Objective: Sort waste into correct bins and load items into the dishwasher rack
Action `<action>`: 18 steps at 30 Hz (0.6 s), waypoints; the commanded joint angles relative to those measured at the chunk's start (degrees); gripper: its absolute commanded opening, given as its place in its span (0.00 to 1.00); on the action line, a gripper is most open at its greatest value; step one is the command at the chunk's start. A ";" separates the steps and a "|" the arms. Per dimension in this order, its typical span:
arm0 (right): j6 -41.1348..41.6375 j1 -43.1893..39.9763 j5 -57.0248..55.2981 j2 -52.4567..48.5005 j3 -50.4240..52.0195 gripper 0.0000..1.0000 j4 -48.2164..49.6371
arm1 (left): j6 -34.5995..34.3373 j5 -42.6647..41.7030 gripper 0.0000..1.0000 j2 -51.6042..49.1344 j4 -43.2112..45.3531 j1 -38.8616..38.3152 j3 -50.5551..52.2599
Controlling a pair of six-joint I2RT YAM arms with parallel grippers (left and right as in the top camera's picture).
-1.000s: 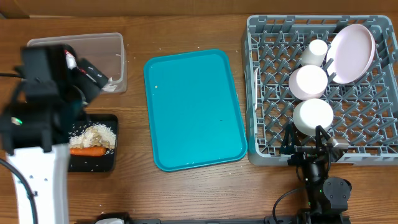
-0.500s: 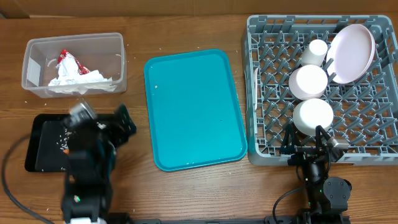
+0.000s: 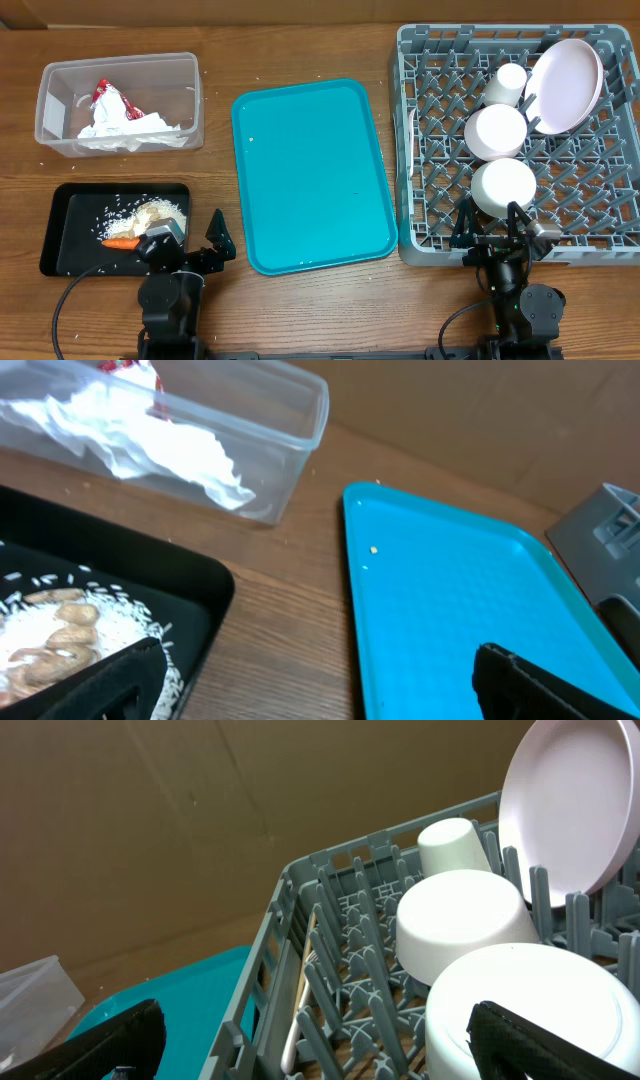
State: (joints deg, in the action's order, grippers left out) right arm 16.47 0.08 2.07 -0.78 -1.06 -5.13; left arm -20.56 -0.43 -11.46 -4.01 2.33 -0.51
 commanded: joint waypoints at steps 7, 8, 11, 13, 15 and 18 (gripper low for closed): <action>-0.42 -0.15 -0.72 0.61 0.59 1.00 0.35 | 4.72 0.63 1.00 11.06 -0.48 -0.07 0.20; -0.42 -0.15 -0.72 0.61 0.59 1.00 0.35 | 4.72 0.61 1.00 11.21 0.33 -0.07 0.17; -0.42 -0.15 -0.72 0.61 0.59 1.00 0.33 | 4.70 0.61 1.00 11.34 -0.33 0.07 0.17; -0.42 -0.15 -0.72 0.61 0.59 1.00 0.35 | 4.74 0.61 1.00 11.30 -0.44 0.04 0.17; -0.42 -0.15 -0.72 0.61 0.59 1.00 0.33 | 4.72 0.59 1.00 11.30 -0.44 0.04 0.17; -0.42 -0.15 -0.72 0.61 0.59 1.00 0.33 | 4.72 0.59 1.00 11.19 -0.44 0.04 0.17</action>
